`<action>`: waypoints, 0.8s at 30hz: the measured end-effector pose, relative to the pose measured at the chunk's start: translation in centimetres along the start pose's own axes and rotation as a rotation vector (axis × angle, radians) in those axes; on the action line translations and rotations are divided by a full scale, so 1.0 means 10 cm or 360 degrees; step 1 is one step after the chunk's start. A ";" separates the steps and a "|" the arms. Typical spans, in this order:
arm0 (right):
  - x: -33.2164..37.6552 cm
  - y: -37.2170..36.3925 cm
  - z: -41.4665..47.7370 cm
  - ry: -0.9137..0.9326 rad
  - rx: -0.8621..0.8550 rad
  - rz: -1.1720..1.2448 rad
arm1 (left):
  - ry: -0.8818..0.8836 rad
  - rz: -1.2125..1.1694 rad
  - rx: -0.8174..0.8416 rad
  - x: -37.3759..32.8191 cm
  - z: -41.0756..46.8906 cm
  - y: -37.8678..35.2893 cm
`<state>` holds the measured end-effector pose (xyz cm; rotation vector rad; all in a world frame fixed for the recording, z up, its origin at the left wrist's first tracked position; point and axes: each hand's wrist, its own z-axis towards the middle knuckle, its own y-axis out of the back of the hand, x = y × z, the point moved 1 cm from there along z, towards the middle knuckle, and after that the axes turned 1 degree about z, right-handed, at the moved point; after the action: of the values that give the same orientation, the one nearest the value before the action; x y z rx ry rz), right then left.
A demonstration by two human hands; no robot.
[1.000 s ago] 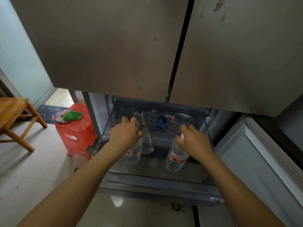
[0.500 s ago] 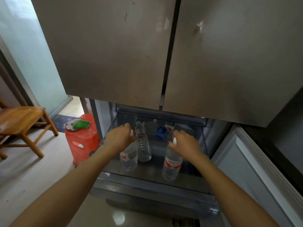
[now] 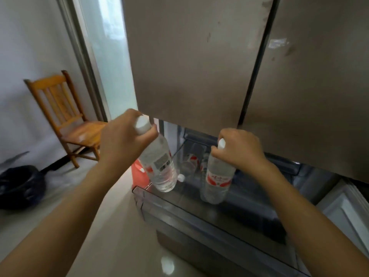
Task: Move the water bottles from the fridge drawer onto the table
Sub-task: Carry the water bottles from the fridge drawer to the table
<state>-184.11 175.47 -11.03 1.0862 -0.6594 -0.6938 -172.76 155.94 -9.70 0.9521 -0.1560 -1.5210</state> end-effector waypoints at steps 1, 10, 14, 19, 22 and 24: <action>0.10 0.11 0.03 0.0053 -0.0067 0.0028 | 0.0008 -0.0005 -0.0074 0.03 0.00 0.11; 1.41 0.47 0.11 0.0783 -0.0173 0.0392 | 0.0386 0.0156 -0.0375 0.78 -0.52 1.17; 2.22 0.20 0.03 0.1057 0.0056 0.0482 | 0.0572 0.0307 -0.0388 1.22 -0.97 1.74; 3.45 -0.08 -0.29 0.1405 0.0087 0.0400 | 0.0801 0.0593 -0.0393 1.77 -1.70 2.72; 4.15 -0.17 -0.52 0.1534 0.0088 0.0427 | 0.0938 0.0767 -0.0339 2.02 -2.17 3.31; 4.67 -0.22 -0.75 0.1658 0.0126 0.0457 | 0.1020 0.0874 -0.0323 2.16 -2.52 3.73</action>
<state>-149.95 142.74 -9.11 1.2160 0.0708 0.1881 -125.76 139.50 -13.44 1.0766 0.1842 -0.6716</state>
